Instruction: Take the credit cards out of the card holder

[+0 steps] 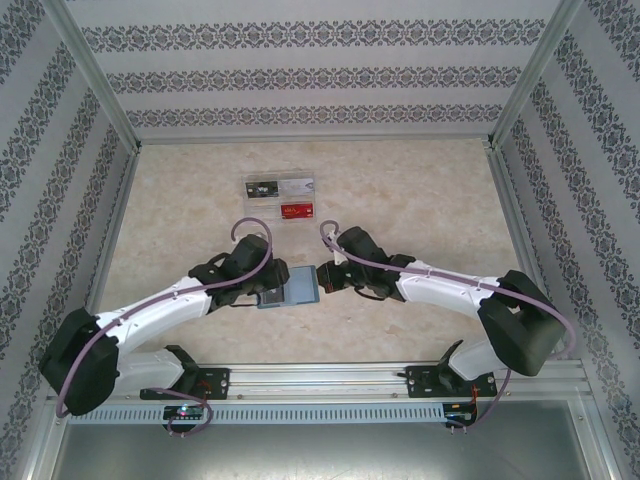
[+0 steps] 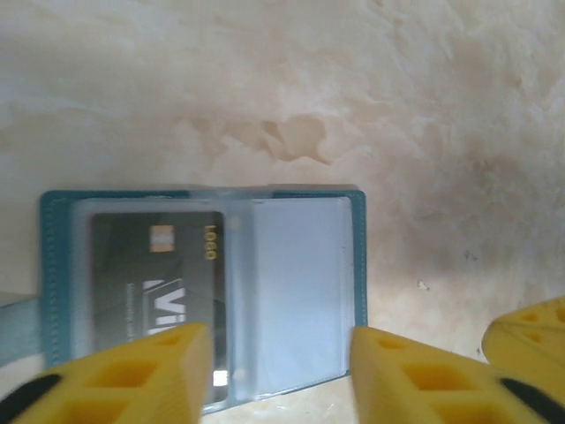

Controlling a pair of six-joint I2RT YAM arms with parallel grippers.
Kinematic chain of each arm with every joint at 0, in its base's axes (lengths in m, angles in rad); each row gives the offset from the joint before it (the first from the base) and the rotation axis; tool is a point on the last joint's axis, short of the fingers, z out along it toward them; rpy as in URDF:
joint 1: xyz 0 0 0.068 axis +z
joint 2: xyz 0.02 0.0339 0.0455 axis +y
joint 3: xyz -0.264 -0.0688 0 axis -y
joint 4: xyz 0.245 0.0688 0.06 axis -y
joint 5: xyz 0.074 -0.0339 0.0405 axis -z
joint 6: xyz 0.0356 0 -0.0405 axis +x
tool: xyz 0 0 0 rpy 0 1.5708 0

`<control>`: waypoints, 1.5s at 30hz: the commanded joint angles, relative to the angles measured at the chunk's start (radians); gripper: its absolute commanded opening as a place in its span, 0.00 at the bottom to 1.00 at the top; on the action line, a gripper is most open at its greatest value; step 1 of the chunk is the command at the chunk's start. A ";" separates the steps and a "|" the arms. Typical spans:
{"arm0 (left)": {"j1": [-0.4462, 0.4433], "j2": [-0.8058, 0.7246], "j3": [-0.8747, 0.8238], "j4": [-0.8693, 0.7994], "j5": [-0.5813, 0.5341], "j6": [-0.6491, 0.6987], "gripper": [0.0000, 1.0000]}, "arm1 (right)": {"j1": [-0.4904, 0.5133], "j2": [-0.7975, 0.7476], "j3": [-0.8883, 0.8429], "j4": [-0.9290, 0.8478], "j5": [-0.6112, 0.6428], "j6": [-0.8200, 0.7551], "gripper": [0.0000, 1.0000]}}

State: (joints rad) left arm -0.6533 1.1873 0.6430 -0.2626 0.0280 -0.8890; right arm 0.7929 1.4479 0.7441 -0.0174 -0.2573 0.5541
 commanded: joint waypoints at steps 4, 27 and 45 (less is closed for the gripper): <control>0.031 -0.042 -0.086 0.017 0.019 0.032 0.18 | 0.037 0.013 0.073 -0.007 -0.016 0.009 0.06; 0.160 0.044 -0.183 0.198 0.216 0.155 0.04 | 0.108 0.307 0.241 0.060 -0.016 0.203 0.08; 0.164 0.001 -0.208 0.161 0.168 0.159 0.02 | 0.110 0.402 0.279 0.086 -0.081 0.243 0.13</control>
State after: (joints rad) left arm -0.5018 1.2152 0.4374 -0.0963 0.2222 -0.7513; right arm 0.8883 1.8256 0.9924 0.0486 -0.3138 0.7841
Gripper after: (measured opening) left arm 0.055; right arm 0.127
